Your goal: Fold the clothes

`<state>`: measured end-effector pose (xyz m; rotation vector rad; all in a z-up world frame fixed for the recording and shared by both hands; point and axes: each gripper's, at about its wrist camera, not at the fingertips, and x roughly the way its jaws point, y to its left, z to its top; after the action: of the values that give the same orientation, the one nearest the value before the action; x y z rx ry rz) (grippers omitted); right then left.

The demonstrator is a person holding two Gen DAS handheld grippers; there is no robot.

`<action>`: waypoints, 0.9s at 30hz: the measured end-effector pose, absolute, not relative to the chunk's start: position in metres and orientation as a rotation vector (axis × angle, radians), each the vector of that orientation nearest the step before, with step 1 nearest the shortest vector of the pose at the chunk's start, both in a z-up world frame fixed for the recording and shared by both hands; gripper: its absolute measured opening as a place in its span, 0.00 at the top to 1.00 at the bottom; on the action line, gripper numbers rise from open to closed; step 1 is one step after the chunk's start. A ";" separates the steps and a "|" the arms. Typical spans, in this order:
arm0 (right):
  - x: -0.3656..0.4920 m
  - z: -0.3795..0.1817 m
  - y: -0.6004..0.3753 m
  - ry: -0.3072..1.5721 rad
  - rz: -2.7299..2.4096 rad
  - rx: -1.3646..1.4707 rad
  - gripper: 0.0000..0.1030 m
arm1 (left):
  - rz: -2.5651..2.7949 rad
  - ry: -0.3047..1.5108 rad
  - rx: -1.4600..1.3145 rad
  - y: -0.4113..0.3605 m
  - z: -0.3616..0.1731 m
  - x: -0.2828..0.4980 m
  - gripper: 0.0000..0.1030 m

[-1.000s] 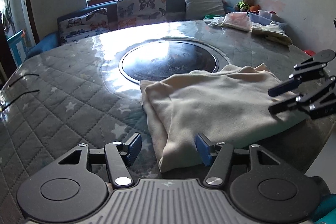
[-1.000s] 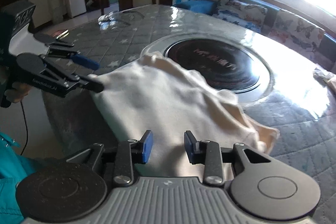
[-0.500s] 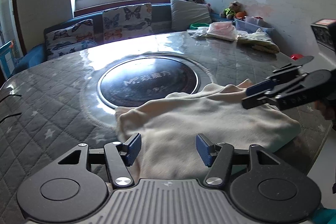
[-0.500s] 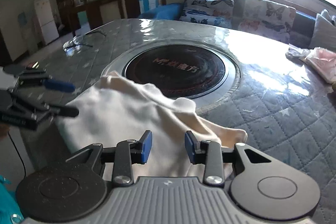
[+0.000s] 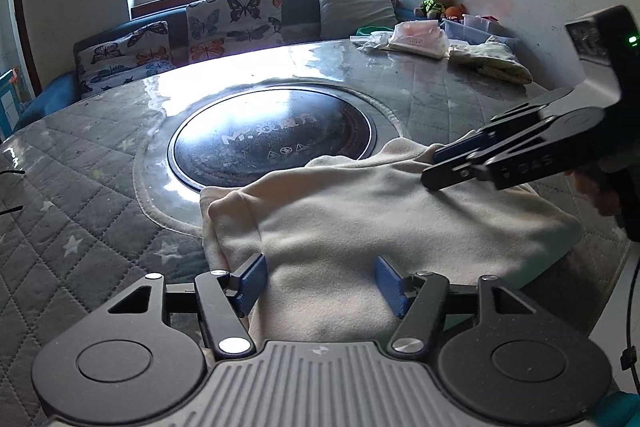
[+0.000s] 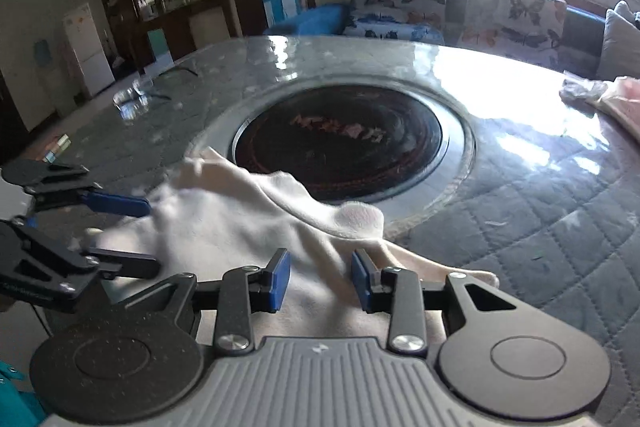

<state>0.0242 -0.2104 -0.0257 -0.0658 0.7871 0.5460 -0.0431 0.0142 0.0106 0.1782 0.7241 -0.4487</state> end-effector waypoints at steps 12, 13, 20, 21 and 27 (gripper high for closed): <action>0.015 -0.022 -0.214 0.782 0.516 -0.048 0.54 | -0.418 0.771 0.141 0.014 0.014 -0.035 0.28; 0.012 -0.022 -0.212 0.782 0.519 -0.055 0.51 | -0.410 0.778 0.137 0.014 0.014 -0.034 0.27; -0.008 -0.021 -0.202 0.764 0.504 -0.088 0.26 | -0.357 0.793 0.133 0.012 0.021 -0.035 0.11; -0.011 -0.021 -0.201 0.761 0.501 -0.097 0.24 | -0.351 0.791 0.133 0.012 0.022 -0.035 0.08; -0.019 -0.023 -0.199 0.751 0.489 -0.102 0.20 | -0.304 0.830 0.120 0.013 0.019 -0.032 0.01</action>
<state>-0.0190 -0.1987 -0.0226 -0.1024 0.7511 0.4887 -0.0319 0.0126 0.0193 0.1196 0.8296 -0.3043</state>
